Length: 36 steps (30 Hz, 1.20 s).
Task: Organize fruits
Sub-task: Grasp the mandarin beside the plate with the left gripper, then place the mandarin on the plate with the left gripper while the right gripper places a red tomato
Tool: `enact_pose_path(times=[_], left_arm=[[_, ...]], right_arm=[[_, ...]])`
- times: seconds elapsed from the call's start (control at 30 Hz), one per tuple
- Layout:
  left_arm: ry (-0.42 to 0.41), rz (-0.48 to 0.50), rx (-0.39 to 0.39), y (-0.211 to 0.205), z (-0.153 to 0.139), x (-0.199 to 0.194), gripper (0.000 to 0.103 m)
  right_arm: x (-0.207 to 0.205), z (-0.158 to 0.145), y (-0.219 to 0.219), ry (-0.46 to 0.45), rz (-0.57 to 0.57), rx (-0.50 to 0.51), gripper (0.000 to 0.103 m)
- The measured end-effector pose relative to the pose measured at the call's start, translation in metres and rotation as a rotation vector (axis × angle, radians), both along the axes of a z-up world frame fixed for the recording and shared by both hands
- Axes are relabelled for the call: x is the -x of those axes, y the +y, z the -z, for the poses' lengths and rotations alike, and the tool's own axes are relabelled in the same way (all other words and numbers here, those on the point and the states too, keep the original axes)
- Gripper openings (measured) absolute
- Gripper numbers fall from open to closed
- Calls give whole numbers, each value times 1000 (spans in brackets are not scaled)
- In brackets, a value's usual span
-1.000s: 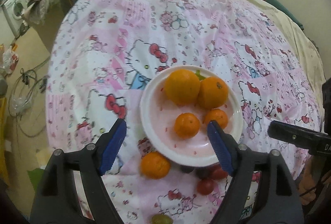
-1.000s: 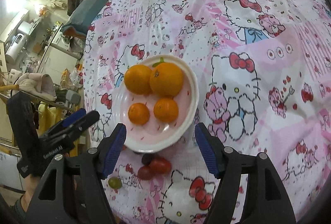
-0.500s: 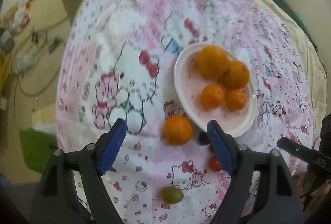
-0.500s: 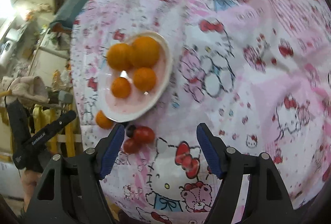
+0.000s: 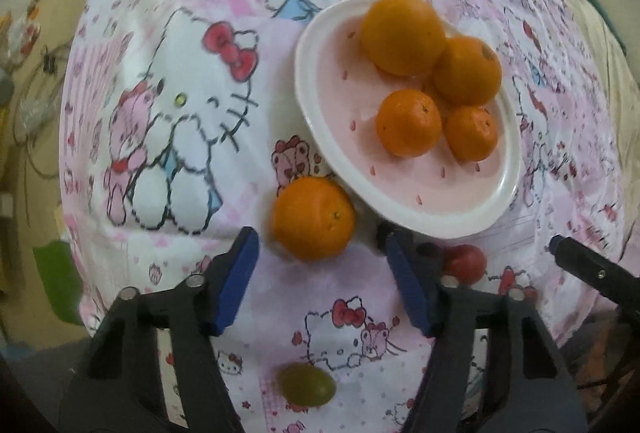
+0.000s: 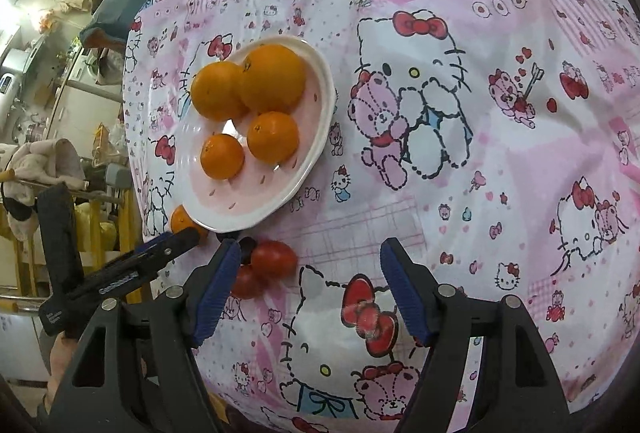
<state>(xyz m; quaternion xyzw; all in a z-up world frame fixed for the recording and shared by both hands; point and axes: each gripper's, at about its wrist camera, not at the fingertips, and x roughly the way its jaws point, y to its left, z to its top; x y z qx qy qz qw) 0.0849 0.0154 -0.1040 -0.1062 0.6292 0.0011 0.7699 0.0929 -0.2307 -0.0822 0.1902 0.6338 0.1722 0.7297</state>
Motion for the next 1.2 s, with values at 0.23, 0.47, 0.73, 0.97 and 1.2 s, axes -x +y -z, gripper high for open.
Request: enact_pose_path(times=[0.23, 0.47, 0.73, 0.97, 1.2], left_arm=[[9, 35, -75, -6, 2, -2, 38], [-4, 11, -43, 8, -11, 11, 37], [-94, 0, -46, 20, -37, 18, 37], [-118, 17, -42, 14, -42, 14, 37], [-121, 14, -8, 11, -42, 12, 37]], right_arm=[[0, 9, 7, 38, -17, -27, 75], [3, 23, 25, 81, -65, -76, 74], [1, 37, 51, 79, -122, -42, 50], [-1, 51, 50, 100, -116, -71, 40], [2, 46, 47, 99, -133, -79, 37]])
